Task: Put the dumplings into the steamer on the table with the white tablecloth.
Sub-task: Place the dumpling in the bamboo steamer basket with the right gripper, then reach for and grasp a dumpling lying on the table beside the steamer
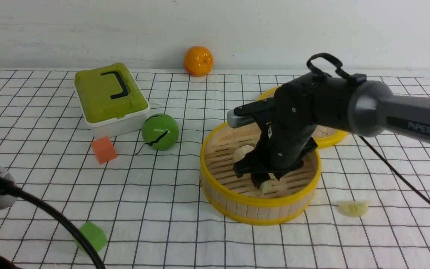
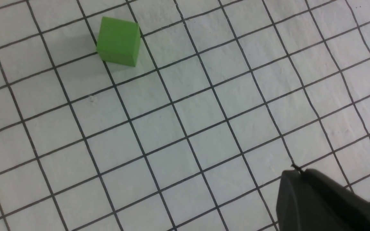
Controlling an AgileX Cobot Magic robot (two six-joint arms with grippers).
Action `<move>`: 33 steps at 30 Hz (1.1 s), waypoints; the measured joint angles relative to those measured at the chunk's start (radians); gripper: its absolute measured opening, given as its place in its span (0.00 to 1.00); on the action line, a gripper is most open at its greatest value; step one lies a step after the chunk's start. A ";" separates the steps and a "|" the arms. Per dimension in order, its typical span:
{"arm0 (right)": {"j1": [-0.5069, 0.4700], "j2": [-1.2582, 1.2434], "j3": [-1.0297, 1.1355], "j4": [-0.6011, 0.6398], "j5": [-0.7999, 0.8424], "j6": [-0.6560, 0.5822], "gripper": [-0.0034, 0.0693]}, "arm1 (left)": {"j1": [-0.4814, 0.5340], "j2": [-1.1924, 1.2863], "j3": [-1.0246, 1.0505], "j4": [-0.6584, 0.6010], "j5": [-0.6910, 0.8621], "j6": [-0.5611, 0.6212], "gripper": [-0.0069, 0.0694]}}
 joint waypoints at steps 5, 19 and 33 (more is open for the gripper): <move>-0.052 -0.213 0.021 -0.036 0.142 -0.124 0.70 | 0.000 0.000 0.000 0.000 0.015 0.000 0.07; -0.308 -0.222 0.332 0.082 -0.011 -0.807 0.71 | 0.000 -0.001 0.000 -0.005 -0.006 0.000 0.08; -0.299 -0.086 0.334 0.111 -0.036 -1.083 0.61 | 0.000 -0.001 0.001 -0.081 -0.007 0.000 0.09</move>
